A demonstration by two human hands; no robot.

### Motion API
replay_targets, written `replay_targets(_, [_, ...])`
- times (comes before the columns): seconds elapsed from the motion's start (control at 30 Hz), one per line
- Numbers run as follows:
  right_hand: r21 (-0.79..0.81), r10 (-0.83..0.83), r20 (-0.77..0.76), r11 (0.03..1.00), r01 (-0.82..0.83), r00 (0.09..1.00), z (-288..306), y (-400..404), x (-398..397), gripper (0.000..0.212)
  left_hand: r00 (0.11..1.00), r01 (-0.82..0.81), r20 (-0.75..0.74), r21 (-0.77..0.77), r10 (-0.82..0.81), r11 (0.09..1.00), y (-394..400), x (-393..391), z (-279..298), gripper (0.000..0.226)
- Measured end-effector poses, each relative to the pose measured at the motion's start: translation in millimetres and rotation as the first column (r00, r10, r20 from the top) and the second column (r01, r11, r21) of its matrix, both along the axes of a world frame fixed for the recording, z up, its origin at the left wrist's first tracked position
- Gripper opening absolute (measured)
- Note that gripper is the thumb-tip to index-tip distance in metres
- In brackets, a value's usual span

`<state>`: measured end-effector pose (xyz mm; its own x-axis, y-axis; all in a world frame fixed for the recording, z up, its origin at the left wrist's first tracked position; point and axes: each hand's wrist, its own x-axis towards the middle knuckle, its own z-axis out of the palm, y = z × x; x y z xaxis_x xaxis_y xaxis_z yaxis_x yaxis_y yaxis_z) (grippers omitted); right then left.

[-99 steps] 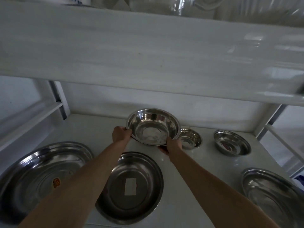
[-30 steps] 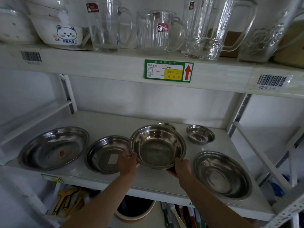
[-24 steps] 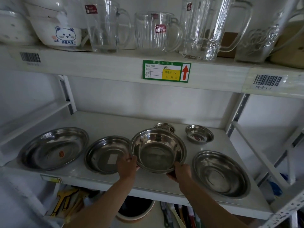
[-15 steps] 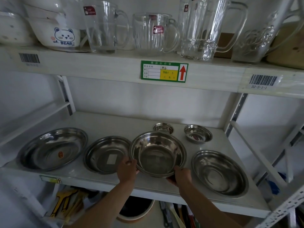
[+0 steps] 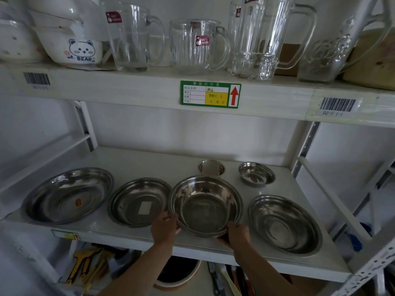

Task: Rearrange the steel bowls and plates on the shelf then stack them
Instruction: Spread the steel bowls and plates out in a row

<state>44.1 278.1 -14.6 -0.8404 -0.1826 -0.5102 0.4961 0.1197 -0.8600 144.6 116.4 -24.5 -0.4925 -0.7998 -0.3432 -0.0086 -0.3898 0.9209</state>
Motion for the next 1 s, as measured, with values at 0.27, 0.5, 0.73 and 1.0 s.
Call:
replay_targets(0.27, [0.022, 0.009, -0.019, 1.000, -0.009, 1.000, -7.3, 2.0, -1.6, 0.016, 0.999, 0.005, -0.039, 0.071, -0.002, 0.997, 2.8, 4.4, 1.6, 0.009])
replay_targets(0.5, [0.054, 0.013, -0.037, 0.998, -0.011, 0.999, -12.2, 1.6, -2.3, 0.023, 0.999, -0.026, -0.035, 0.102, 0.030, 0.994, 3.7, 2.6, -2.8, 0.008])
replay_targets(0.73, [0.088, 0.009, -0.045, 0.996, -0.005, 0.999, -12.2, 2.3, -6.0, 0.026, 0.996, -0.057, -0.050, 0.228, 0.070, 0.972, 2.7, 1.9, -3.8, 0.008])
replay_targets(1.0, [0.129, 0.026, -0.042, 0.991, -0.021, 0.999, -11.8, 2.9, -6.9, 0.024, 0.980, -0.185, -0.004, 0.366, 0.201, 0.912, -21.6, 10.6, -13.0, 0.030])
